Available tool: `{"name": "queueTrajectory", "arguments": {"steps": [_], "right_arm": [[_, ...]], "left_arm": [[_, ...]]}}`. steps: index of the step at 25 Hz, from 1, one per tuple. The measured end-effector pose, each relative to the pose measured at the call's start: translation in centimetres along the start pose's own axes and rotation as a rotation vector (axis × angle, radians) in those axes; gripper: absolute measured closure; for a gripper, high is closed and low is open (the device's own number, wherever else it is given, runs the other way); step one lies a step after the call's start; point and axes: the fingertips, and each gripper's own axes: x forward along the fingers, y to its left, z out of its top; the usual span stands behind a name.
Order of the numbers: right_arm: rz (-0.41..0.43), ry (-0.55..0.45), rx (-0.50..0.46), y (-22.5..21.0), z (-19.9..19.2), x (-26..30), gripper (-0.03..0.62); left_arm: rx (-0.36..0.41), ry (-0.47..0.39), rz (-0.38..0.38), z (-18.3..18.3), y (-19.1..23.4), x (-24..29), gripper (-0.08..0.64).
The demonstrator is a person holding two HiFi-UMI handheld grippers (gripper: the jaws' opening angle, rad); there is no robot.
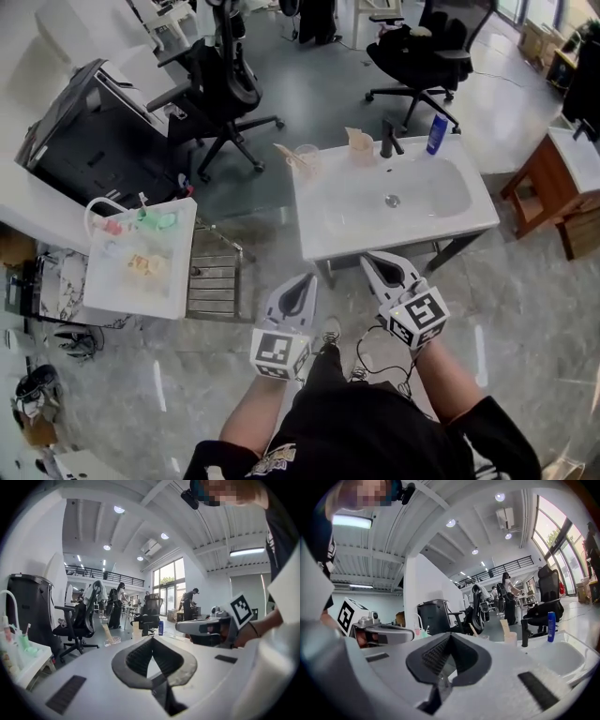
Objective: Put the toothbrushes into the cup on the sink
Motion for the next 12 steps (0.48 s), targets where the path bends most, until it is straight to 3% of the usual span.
{"name": "queueTrajectory", "arguments": {"steps": [6,12], "right_arm": [[0.053,0.003,-0.011,4.6,-0.2,0.4,0.586],[0.016,-0.017,-0.029,7.9,0.9,1.5,0.586]], "left_arm": [[0.0,-0.029,0.053,0.6,1.4,-4.2,0.554],[-0.015,-0.057,0.039,1.2,3.7,-6.9,0.554]]}}
